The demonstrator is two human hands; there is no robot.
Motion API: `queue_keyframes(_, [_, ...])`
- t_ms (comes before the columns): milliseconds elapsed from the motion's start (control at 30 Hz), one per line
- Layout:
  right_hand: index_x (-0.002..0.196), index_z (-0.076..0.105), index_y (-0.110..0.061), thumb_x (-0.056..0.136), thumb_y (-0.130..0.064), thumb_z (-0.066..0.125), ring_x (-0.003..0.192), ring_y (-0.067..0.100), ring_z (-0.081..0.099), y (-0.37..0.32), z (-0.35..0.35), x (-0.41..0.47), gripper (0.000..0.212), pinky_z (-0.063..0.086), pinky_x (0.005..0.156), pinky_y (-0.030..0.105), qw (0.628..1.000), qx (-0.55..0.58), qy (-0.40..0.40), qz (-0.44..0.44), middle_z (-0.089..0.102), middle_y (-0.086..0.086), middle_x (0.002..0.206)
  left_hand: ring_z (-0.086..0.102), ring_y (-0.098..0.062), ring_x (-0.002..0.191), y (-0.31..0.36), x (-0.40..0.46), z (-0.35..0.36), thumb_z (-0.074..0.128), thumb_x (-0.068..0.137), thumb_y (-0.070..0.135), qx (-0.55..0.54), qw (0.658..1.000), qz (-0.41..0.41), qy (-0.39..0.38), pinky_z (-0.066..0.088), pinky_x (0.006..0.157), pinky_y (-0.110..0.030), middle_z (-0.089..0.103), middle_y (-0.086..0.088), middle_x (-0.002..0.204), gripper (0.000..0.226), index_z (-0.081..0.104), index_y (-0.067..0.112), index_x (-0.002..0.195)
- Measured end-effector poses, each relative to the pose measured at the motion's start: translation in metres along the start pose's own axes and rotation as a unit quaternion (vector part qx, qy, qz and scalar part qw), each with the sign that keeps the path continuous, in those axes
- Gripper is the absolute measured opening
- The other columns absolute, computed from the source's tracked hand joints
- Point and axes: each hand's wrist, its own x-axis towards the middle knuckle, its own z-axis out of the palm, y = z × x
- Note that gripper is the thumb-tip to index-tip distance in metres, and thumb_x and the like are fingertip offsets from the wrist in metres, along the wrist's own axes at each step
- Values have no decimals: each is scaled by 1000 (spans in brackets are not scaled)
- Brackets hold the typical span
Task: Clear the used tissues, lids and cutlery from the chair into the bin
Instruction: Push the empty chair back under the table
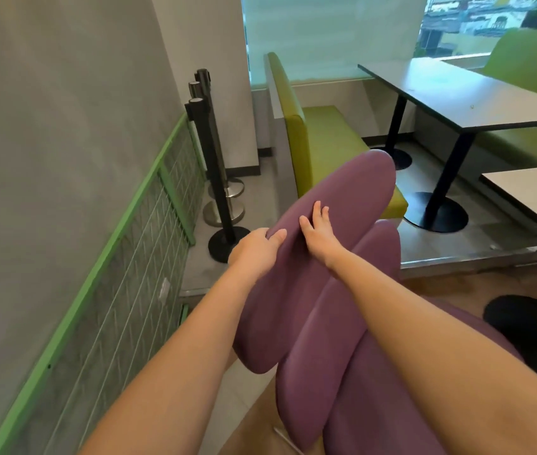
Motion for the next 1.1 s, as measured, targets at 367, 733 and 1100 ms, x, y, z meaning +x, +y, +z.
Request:
queue_keyframes(367, [155,-7,-22,107,-36,22,151,19,-4,-12,56,-80,58,0,122,36,996,90,-20,9,-13,0,163,59,-25,110,-34,-63,-23,40,99,49,-97,994,-24,-36,46,98,-41,62,-5,124,48,54,17,132])
queue_keyframes(733, [155,1,-28,105,-49,15,149,4,-7,-4,120,-137,56,-2,123,41,972,202,90,84,-5,-14,163,68,-13,104,-45,-74,-44,56,96,30,-470,850,-23,-238,52,85,-26,70,3,116,31,55,30,126])
queue_keyframes(1100, [157,6,-28,102,-54,25,150,6,1,-7,116,-146,63,2,123,44,957,249,118,89,0,-15,163,69,-18,99,-48,-83,-32,57,91,18,-536,815,-60,-212,56,82,-30,66,-4,124,60,39,26,148])
